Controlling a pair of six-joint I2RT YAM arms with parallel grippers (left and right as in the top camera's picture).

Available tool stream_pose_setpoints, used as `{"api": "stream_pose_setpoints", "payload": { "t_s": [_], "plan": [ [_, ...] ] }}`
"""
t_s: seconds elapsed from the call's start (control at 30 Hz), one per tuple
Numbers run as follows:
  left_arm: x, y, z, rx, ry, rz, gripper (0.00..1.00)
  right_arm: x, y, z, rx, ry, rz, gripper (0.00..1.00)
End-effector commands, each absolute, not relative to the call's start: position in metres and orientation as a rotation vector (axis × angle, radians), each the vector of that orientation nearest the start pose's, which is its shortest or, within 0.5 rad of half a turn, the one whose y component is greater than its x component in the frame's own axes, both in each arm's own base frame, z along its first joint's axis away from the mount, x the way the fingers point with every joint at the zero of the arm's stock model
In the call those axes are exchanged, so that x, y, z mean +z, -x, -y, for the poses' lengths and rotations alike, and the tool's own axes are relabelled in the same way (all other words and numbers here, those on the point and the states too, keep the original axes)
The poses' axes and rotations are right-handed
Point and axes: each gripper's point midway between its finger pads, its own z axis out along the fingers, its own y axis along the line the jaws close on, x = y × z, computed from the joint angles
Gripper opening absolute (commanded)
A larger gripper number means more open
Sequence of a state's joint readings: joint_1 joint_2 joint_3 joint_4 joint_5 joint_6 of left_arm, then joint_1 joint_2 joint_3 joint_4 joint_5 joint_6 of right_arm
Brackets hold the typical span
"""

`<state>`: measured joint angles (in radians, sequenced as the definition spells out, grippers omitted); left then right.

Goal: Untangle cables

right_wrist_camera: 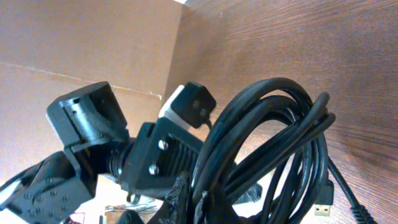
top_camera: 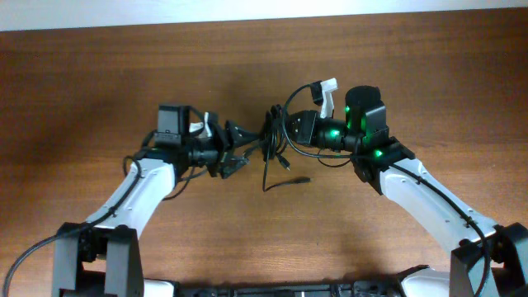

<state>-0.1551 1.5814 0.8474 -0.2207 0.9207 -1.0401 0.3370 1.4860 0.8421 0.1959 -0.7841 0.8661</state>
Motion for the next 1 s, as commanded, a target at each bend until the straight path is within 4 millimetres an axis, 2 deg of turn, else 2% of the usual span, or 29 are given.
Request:
{"api": "stream_pose_setpoints", "payload": {
  "t_s": [0.0,0.1,0.13,0.2,0.27,0.33,0.4,0.43,0.47,0.5,0.57,0.63,0.67,0.77,0.87,0.97],
  "plan": [
    [0.107,-0.313,0.21,-1.617,0.929,-2.672,0.64,0.2,-0.342,-0.253,1.533,0.002,-2.218,0.04],
    [0.101,-0.307,0.224,-1.563,0.898,-2.708,0.6,0.2,-0.34,-0.253,1.545,0.011,-2.219,0.04],
    [0.099,-0.306,0.226,-1.552,0.908,-2.716,0.61,0.201,-0.339,-0.254,1.548,0.013,-2.219,0.04],
    [0.092,-0.306,0.228,-1.516,0.978,-2.726,0.7,0.201,-0.34,-0.254,1.562,-0.017,-2.228,0.04],
    [0.084,-0.308,0.227,-1.458,1.038,-2.726,0.72,0.201,-0.34,-0.254,1.58,-0.051,-2.234,0.04],
    [0.079,-0.313,0.23,-1.421,1.053,-2.709,0.66,0.202,-0.34,-0.254,1.579,-0.049,-2.231,0.04],
    [0.076,-0.323,0.23,-1.398,1.028,-2.67,0.36,0.202,-0.34,-0.254,1.582,-0.053,-2.229,0.04],
    [0.071,-0.326,0.227,-1.357,1.047,-2.661,0.14,0.202,-0.34,-0.254,1.585,-0.059,-2.231,0.04],
    [0.067,-0.328,0.225,-1.331,1.059,-2.656,0.05,0.202,-0.34,-0.254,1.585,-0.06,-2.231,0.04],
    [0.065,-0.33,0.223,-1.312,1.067,-2.65,0.0,0.203,-0.34,-0.254,1.585,-0.059,-2.23,0.04],
    [0.064,-0.332,0.221,-1.292,1.075,-2.643,0.0,0.203,-0.34,-0.254,1.585,-0.058,-2.231,0.04],
    [0.064,-0.332,0.221,-1.284,1.011,-2.65,0.0,0.202,-0.34,-0.254,1.585,-0.058,-2.232,0.04],
    [0.064,-0.332,0.221,-1.277,0.949,-2.657,0.0,0.202,-0.34,-0.254,1.585,-0.06,-2.234,0.04],
    [0.062,-0.33,0.22,-1.218,0.623,-2.682,0.0,0.196,-0.337,-0.253,1.582,-0.081,-2.267,0.04],
    [0.06,-0.325,0.21,-1.168,0.537,-2.707,0.0,0.181,-0.33,-0.25,1.536,-0.056,-2.332,0.04],
    [0.07,-0.331,0.199,-1.137,0.416,-2.663,0.0,0.177,-0.327,-0.249,1.534,-0.07,-2.354,0.04]
  ]
}}
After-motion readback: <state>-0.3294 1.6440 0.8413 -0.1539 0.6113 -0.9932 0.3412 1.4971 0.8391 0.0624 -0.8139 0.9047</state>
